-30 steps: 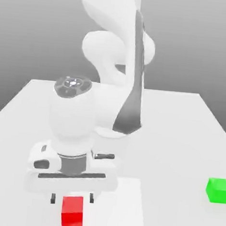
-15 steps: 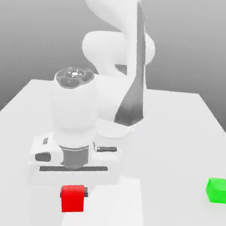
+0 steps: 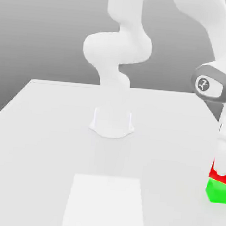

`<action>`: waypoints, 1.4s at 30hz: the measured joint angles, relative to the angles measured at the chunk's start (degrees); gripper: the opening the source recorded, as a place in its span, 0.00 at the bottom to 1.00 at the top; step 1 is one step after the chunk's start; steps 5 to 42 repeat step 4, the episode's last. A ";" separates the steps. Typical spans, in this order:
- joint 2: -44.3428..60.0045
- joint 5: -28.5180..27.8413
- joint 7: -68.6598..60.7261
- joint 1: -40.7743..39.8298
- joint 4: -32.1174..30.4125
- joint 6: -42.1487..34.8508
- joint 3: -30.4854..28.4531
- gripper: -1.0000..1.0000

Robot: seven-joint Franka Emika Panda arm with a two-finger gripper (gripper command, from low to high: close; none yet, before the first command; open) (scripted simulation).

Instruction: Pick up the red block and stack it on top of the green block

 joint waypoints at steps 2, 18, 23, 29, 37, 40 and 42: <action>1.57 -1.03 0.74 0.60 0.12 1.40 -0.58 1.00; 1.57 -1.03 0.74 0.60 0.12 1.40 -0.58 1.00; 1.57 -1.03 0.74 0.60 0.12 1.40 -0.58 1.00; 1.57 -1.03 0.74 0.60 0.12 1.40 -0.58 1.00; 1.57 -1.03 0.74 0.60 0.12 1.40 -0.58 1.00; 1.57 -1.03 0.74 0.60 0.12 1.40 -0.58 1.00; 1.57 -1.03 0.74 0.60 0.12 1.40 -0.58 1.00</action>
